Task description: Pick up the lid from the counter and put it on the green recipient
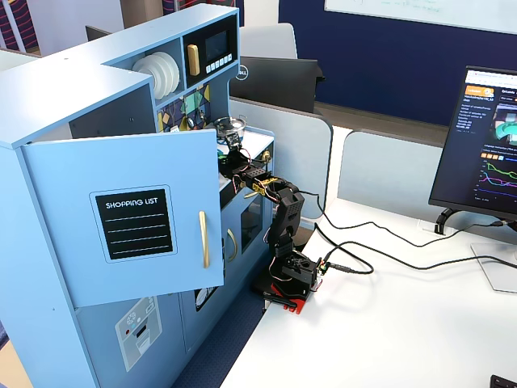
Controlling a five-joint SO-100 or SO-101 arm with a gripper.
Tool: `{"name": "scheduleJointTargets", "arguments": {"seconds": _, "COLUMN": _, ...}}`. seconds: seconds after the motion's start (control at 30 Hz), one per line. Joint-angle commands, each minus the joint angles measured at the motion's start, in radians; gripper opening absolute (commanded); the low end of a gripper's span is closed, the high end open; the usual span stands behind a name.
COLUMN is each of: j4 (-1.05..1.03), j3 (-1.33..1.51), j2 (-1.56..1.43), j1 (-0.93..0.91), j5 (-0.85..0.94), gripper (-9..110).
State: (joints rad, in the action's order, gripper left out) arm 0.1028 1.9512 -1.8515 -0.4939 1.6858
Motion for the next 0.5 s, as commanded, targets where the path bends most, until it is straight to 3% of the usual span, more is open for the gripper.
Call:
{"name": "scheduleJointTargets", "arguments": {"seconds": 0.0, "j4": -0.021, "j3": -0.135, "j2": -0.112, "j1": -0.021, "j5": 0.008, "gripper": 0}}
{"name": "scheduleJointTargets", "arguments": {"seconds": 0.47, "j4": -0.37, "j3": -0.337, "j2": -0.359, "j1": 0.057, "j5": -0.026, "gripper": 0}}
